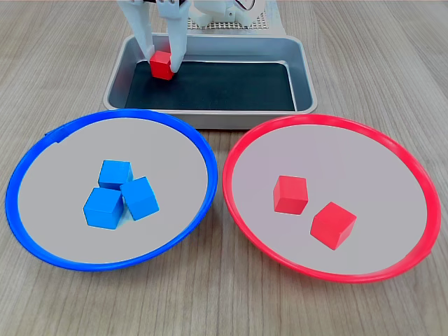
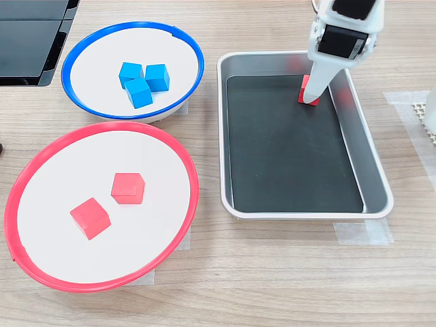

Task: Resolve any anomalies and move all blocks to matching dishes

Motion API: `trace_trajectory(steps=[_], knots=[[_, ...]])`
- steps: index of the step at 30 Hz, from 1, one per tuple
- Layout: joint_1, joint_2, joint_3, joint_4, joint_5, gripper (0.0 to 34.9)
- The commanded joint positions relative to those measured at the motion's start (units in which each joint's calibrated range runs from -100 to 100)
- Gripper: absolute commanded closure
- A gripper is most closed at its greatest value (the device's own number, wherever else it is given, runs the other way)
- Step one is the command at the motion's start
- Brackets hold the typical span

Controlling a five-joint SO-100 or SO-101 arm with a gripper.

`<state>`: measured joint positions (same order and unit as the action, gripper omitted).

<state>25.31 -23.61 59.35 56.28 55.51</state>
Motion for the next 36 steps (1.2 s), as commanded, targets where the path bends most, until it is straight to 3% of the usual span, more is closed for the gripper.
trace_trajectory(steps=[1, 10, 12, 15, 18, 19, 22, 24, 29, 33, 34, 36], knots=[[-5.78, -0.31, -5.23, 3.27, -5.96, 34.1], [-28.93, 8.65, -37.54, 7.73, -31.75, 34.6], [-32.13, 11.72, -43.19, 5.25, -36.04, 34.6], [-36.93, 20.08, -50.11, -4.07, -42.15, 34.6], [-38.91, 24.68, -52.29, -8.86, -43.42, 34.5], [-39.38, 26.30, -52.75, -10.68, -43.71, 33.6], [-40.60, 29.71, -53.20, -14.31, -43.76, 26.1], [-41.26, 30.82, -53.02, -15.71, -43.52, 22.9], [-41.83, 30.65, -51.20, -16.70, -42.98, 17.2], [-41.36, 25.87, -46.01, -18.10, -43.03, 20.5], [-40.89, 23.91, -44.10, -19.01, -43.47, 22.9], [-39.38, 18.88, -38.73, -22.97, -45.57, 34.6]])
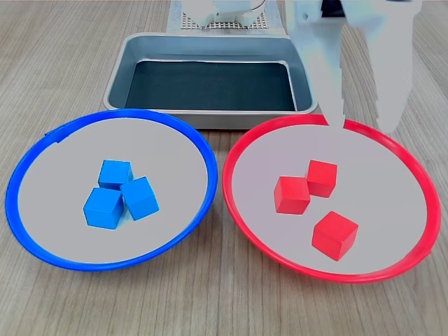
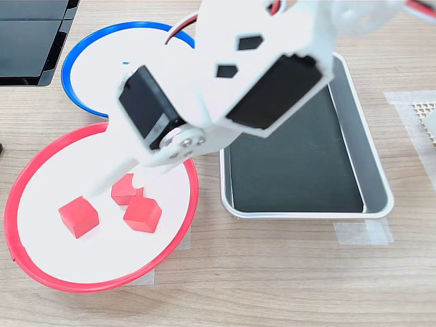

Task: Resolve any anomalies and move all blocks to matching dishes

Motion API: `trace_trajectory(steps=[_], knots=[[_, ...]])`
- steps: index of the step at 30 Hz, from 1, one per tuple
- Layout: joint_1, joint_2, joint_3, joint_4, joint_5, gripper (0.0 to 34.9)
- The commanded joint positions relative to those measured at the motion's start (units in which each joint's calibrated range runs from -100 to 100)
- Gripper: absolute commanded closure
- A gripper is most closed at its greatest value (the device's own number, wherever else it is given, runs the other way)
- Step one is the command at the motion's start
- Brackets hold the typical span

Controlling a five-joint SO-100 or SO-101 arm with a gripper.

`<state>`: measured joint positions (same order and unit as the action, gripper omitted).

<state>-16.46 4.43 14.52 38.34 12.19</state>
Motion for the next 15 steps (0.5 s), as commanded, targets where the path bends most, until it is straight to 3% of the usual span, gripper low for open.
trace_trajectory(steps=[1, 6, 10, 12, 15], knots=[[3.52, -12.24, 9.38, -7.01, -3.86, 34.7], [9.82, -32.88, 33.05, -17.49, -11.14, 34.9], [14.62, -55.14, 56.71, -25.34, -12.94, 34.9], [15.94, -63.24, 64.54, -25.58, -12.75, 34.9], [17.73, -85.41, 82.57, -18.57, -12.31, 34.9]])
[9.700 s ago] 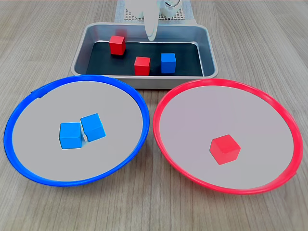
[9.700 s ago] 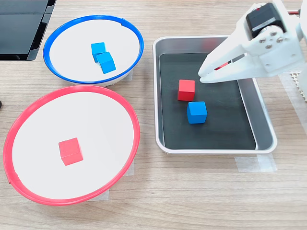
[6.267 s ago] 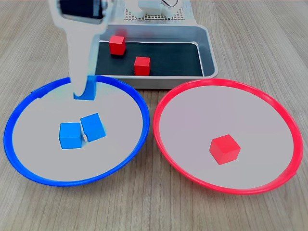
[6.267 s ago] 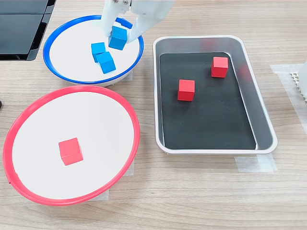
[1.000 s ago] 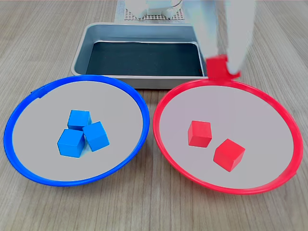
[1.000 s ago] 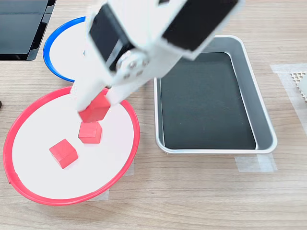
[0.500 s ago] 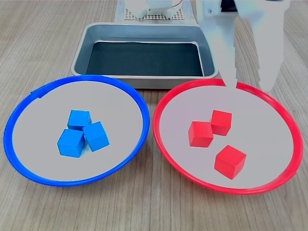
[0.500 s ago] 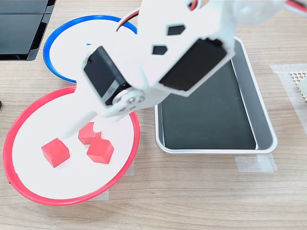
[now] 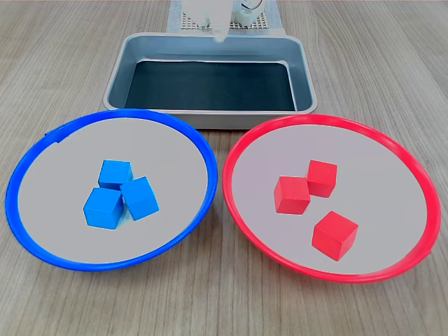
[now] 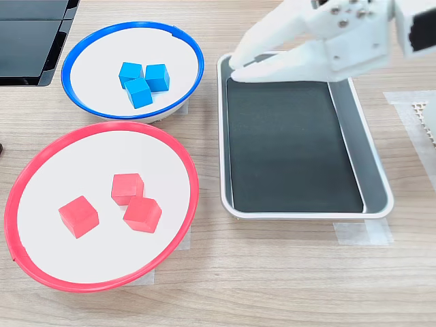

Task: Resolve any anomalies and move all blocks to matching dishes

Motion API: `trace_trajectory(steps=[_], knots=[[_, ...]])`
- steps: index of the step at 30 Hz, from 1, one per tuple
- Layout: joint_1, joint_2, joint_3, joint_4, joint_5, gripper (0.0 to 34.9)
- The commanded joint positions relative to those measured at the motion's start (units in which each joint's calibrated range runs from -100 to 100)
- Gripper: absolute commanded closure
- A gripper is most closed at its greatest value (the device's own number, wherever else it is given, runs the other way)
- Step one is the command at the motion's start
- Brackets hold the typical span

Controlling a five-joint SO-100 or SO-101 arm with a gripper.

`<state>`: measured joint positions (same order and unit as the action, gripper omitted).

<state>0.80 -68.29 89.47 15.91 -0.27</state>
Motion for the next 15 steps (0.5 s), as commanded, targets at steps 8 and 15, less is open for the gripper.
trace_trajectory(steps=[8, 15], knots=[[-0.37, -28.81, 10.53, 24.75, -1.61, 34.9], [-0.37, -30.78, 10.53, 31.52, -2.49, 34.7]])
